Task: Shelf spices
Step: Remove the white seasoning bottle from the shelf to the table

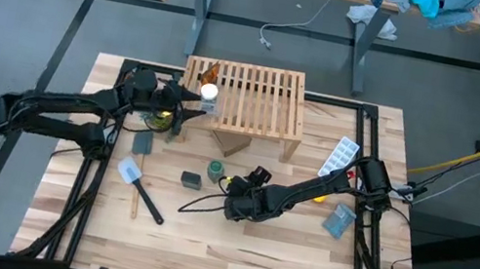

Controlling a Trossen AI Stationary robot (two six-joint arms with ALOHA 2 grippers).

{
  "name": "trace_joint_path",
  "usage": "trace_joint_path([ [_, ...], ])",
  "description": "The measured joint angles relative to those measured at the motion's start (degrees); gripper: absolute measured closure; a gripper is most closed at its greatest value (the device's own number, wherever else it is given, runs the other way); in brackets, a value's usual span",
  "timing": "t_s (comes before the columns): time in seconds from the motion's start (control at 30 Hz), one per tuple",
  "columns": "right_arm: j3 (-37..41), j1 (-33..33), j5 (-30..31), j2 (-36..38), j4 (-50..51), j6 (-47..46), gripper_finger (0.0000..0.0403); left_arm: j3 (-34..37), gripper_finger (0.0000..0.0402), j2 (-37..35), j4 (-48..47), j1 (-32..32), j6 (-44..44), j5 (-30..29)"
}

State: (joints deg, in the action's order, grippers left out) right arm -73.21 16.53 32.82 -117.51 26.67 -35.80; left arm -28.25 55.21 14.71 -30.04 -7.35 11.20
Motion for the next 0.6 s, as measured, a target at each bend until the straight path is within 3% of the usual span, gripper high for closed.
trace_joint_path([
  [0.4,-0.02,0.02,0.38,0.0,2.15,-1.47,0.01,-0.09,0.0225,-13.93,-16.63,3.62,1.38,-0.13],
  [0.6,-0.07,0.42,0.73,0.0,3.61,-2.03,0.01,-0.09,0.0225,-18.56,-26.48,8.85,2.26,-4.92],
])
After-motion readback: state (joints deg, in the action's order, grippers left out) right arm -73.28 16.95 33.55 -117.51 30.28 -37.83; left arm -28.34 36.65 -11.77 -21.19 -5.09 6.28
